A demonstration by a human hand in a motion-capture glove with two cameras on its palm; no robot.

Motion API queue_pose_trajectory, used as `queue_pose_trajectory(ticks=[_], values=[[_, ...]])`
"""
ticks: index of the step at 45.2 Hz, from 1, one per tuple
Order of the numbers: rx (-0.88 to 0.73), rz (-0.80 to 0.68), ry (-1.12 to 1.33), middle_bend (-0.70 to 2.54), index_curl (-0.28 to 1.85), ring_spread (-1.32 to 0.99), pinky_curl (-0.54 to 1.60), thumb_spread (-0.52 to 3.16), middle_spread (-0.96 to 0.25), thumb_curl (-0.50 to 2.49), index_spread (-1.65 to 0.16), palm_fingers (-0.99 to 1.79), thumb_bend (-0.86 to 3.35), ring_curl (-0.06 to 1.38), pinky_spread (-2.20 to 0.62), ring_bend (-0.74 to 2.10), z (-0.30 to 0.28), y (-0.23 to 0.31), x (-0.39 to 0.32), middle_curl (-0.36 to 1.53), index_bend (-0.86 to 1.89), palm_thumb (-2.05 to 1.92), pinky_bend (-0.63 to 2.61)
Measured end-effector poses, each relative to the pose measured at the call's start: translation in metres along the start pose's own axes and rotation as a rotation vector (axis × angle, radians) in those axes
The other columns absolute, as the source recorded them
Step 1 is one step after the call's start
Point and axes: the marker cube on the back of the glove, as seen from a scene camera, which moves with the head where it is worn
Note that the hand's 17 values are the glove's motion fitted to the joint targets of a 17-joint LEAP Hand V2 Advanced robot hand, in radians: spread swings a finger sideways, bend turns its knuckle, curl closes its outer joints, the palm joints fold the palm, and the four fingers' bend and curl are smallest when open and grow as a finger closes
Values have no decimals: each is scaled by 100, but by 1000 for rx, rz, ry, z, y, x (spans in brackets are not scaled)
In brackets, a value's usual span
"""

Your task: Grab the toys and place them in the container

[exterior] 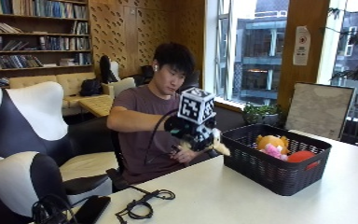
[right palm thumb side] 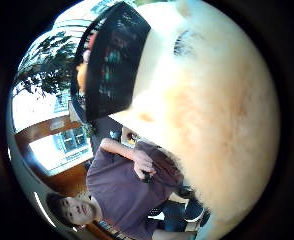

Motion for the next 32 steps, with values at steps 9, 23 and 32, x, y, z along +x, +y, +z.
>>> queue_pose_trajectory(ticks=[9,23,32], values=[[140,26,-7,112,43,-43,53,160,-33,33,-31,104,21,79,-41,133,-124,-13,-12,81,70,36,106],[200,-55,32,117,56,-44,58,159,-35,30,-33,93,24,83,-41,140,-164,-48,-103,93,79,36,113],[161,-253,165,118,65,-44,60,159,-36,29,-34,88,25,84,-41,144,-134,-88,-191,98,80,35,117]])
